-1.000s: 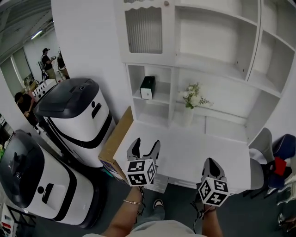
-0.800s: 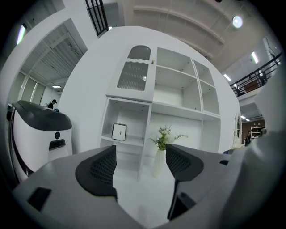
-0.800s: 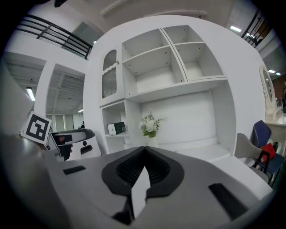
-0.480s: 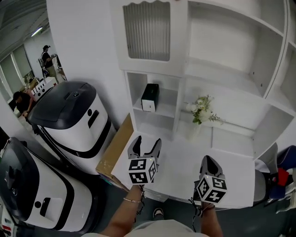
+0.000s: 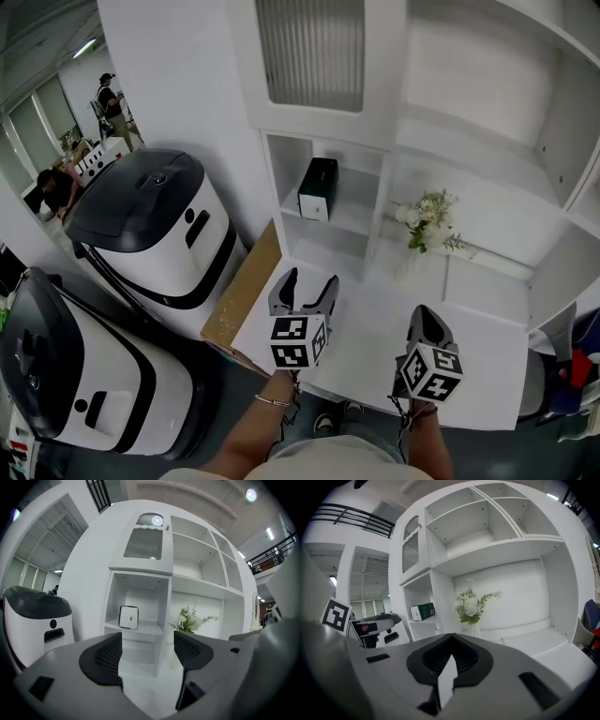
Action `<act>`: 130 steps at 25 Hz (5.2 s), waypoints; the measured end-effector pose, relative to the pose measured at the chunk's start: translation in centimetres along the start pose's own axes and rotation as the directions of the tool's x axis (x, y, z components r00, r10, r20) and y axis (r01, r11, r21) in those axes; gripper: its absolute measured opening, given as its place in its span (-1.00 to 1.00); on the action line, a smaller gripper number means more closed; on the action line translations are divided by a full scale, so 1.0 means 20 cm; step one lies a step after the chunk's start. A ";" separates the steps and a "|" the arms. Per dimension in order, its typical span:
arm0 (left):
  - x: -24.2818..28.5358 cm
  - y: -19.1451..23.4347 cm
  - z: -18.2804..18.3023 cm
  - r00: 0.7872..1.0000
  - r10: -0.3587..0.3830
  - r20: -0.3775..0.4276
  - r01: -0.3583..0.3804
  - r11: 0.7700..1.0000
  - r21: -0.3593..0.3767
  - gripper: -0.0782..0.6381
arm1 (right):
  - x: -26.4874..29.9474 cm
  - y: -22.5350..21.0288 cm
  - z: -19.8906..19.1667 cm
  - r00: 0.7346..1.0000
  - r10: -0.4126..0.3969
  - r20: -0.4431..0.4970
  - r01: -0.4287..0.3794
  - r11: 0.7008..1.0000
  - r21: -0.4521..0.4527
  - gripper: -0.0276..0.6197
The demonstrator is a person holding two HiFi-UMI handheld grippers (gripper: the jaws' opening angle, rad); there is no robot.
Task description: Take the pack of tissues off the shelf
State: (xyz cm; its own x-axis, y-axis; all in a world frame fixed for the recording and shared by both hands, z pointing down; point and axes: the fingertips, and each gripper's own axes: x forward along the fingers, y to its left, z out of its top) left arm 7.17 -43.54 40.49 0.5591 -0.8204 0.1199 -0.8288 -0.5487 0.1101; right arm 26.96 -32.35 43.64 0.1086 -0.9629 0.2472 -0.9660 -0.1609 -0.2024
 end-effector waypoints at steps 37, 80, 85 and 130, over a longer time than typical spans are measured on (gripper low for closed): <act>0.54 0.24 0.32 0.988 0.138 0.067 -0.141 0.989 0.036 0.14 | 0.47 -0.02 -0.09 0.974 0.155 -0.164 -0.162 0.986 -0.026 -0.90; 0.87 0.38 0.35 0.979 0.194 0.066 -0.201 0.970 0.139 0.17 | 0.66 0.01 -0.27 0.947 0.184 -0.265 -0.183 0.983 0.029 -0.90; 0.88 0.39 0.33 0.982 0.177 0.069 -0.185 0.976 0.118 0.18 | 0.67 0.01 -0.28 0.946 0.179 -0.271 -0.178 0.984 0.031 -0.90; 0.91 0.42 0.25 0.979 0.194 0.057 -0.199 0.974 0.104 0.16 | 0.65 -0.06 -0.33 0.946 0.148 -0.288 -0.142 0.989 0.043 -0.90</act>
State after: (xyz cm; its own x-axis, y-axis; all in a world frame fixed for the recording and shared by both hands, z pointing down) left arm 10.35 -63.89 38.59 0.3850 -0.9192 0.0830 -0.9215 -0.3878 -0.0198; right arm 28.03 -43.35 53.35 -0.1079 -0.8722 0.4771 -0.9606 -0.0322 -0.2760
